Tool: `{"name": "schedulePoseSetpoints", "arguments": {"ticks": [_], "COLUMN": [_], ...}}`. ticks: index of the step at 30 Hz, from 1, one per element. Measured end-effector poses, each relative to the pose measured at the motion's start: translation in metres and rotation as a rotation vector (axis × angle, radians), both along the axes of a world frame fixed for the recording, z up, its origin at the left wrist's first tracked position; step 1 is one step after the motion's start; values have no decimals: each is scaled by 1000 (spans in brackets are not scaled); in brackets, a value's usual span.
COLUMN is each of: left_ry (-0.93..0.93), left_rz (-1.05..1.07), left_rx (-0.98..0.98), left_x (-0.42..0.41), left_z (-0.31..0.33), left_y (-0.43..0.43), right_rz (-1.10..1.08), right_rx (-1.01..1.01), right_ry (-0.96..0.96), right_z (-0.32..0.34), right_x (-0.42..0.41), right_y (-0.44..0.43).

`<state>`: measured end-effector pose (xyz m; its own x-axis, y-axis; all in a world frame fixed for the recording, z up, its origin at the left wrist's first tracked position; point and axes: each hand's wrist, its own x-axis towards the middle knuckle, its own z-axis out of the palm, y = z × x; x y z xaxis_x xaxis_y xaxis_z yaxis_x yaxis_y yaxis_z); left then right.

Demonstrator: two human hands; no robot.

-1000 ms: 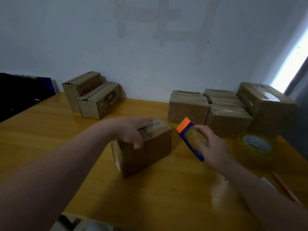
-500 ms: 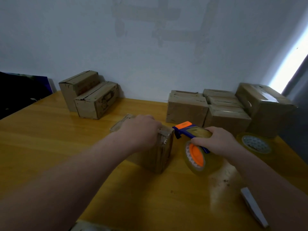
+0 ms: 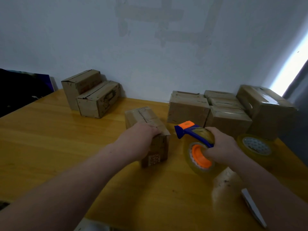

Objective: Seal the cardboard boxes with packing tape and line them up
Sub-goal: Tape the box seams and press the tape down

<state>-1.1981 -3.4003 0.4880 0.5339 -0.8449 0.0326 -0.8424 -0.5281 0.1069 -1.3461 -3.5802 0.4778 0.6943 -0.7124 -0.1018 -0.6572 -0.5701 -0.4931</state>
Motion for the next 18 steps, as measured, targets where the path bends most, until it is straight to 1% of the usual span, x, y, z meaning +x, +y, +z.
{"name": "schedulePoseSetpoints", "arguments": {"ticks": [3,5,10,12,14,16,17,18], "left_ry": [67,105,84,111,187,302,447,667], "left_rz": [-19,-40,-85,-26,87,184,229,273], "left_rx": [-64,-108,-191,-227,-332,-521,-631,-724], "left_x": [10,15,27,30,27,20,15,12], "left_z": [-7,-9,-12,-12,-6,4,10,16], "left_y": [6,8,12,14,13,13,14,14], "right_rz": [8,67,281,332,381,407,416,425], "right_rx": [165,213,228,223,216,213,210,205], "right_ry": [-235,-341,-419,-434,-453,-475,-484,-490], "right_z": [2,8,24,26,26,28,29,29], "right_x": [-9,-14,-21,-21,-22,-21,-21,-20], "right_y": [-4,-4,7,11,15,20,22,23]}}
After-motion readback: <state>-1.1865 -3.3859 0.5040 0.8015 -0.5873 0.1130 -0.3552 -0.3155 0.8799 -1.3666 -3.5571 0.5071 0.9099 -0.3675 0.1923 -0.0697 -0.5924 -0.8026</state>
